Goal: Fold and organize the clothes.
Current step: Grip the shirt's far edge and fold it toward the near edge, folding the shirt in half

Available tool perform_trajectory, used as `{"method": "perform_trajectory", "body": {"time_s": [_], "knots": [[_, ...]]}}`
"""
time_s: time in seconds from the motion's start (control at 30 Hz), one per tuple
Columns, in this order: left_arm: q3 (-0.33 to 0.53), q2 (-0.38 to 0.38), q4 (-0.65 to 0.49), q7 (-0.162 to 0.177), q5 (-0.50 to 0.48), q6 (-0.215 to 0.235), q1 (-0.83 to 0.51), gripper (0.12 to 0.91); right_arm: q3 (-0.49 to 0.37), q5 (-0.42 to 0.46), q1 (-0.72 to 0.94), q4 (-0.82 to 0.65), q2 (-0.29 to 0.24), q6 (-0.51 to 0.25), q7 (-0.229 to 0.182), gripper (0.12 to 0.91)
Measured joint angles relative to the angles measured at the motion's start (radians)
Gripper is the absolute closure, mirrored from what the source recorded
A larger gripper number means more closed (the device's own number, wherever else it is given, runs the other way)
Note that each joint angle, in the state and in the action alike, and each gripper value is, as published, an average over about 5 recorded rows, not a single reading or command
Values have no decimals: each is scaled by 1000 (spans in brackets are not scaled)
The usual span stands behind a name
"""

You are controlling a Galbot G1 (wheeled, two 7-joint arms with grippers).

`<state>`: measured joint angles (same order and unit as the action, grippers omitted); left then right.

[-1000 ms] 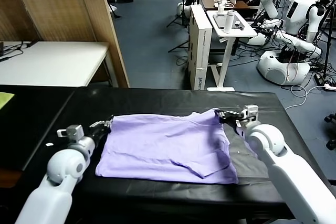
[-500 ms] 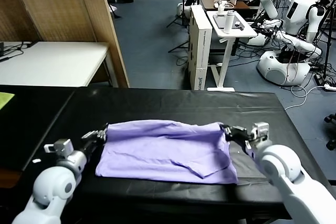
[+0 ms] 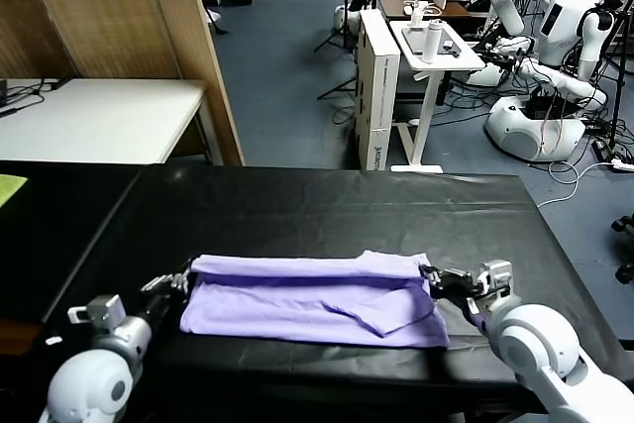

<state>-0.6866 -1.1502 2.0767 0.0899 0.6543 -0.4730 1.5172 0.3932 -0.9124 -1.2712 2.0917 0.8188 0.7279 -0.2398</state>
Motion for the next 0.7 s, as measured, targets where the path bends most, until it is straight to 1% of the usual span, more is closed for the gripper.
{"method": "perform_trajectory", "body": {"time_s": [0.3,0.4,0.43,0.5,0.7], "knots": [[-15,-30,20,4,-21,6,69,822,2,4,-38,16,-2,8,-4,887],[-15,-38,26,10,-30,1,79,792,7,4,-47,25,0,8,1,864],[-16,-42,29,13,-34,0,83,760,10,4,-50,29,0,8,3,834],[-18,-49,35,18,-46,-3,90,662,17,1,-56,37,0,8,5,736],[-41,-68,61,36,-61,-3,112,285,53,-23,-61,63,4,9,7,394]]}}
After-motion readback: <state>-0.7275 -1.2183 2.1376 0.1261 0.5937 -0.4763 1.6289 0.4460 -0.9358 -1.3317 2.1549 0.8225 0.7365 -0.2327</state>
